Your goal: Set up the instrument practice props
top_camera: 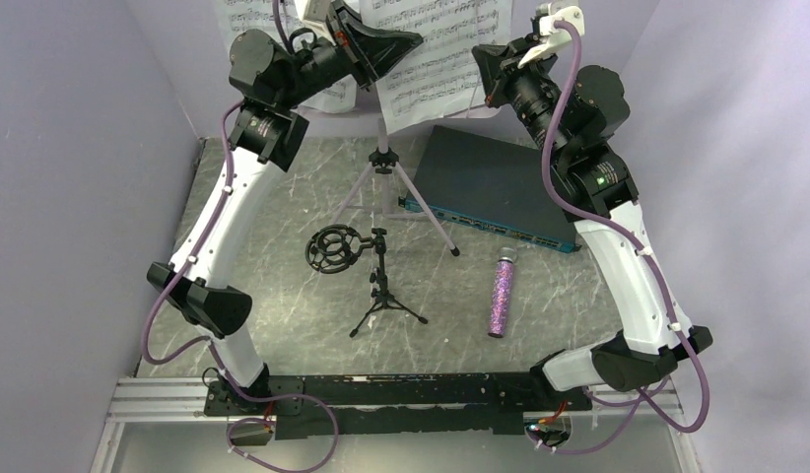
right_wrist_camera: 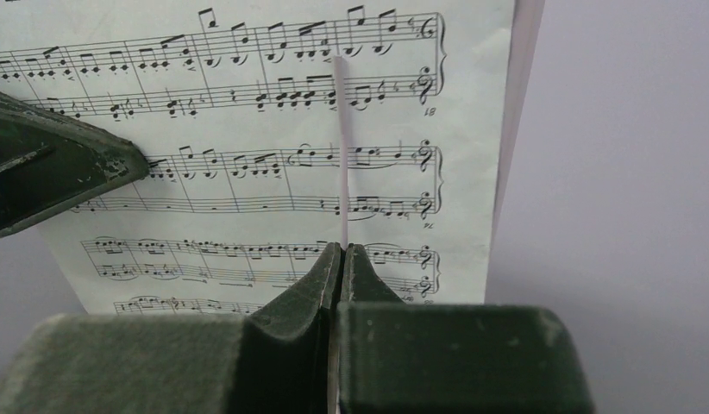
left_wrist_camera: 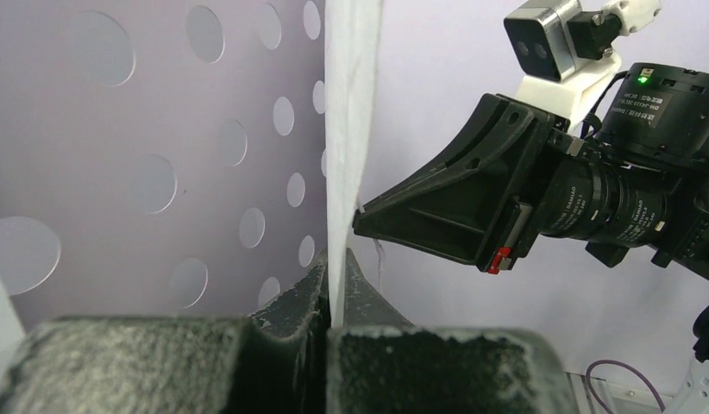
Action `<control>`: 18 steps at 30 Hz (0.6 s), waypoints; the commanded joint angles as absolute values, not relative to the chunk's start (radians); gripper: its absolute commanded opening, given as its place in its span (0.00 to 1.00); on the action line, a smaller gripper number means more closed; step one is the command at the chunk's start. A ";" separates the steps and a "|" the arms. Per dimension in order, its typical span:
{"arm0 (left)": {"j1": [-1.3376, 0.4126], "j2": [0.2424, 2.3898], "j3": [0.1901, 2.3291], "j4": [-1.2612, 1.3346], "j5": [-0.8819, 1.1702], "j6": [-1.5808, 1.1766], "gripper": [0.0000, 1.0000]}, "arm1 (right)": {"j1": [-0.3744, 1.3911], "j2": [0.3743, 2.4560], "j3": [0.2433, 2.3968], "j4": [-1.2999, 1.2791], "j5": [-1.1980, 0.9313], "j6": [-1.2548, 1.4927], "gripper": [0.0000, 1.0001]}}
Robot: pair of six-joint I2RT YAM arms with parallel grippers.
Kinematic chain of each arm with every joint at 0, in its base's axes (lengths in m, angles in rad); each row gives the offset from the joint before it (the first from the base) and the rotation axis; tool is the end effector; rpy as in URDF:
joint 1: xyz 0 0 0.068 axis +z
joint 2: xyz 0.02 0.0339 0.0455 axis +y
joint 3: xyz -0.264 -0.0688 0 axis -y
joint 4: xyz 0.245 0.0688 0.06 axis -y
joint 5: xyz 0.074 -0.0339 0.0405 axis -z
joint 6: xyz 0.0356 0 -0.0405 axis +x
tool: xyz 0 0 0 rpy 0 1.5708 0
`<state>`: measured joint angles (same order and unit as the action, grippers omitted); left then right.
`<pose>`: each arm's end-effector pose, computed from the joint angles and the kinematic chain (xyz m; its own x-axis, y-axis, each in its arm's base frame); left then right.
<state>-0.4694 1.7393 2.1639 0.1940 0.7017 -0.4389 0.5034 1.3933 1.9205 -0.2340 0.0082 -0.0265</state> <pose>0.2975 -0.1767 0.5880 0.1220 -0.4258 -0.8965 0.9571 0.2898 -0.0073 0.2278 0.1251 0.5801 0.2657 0.1161 -0.9571 -0.4686 0.8831 -0.0230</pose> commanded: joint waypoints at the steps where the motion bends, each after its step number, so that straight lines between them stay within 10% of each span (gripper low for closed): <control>1: -0.480 1.759 2.236 0.167 0.696 -0.395 0.03 | 0.505 1.373 1.933 -0.190 -0.047 -0.017 0.00; 12: -0.482 1.813 2.320 0.099 0.681 -0.376 0.04 | 0.507 1.383 1.939 -0.191 -0.062 -0.002 0.00; 18: -0.482 1.778 2.259 0.140 0.654 -0.383 0.35 | 0.506 1.381 1.936 -0.192 -0.054 -0.002 0.00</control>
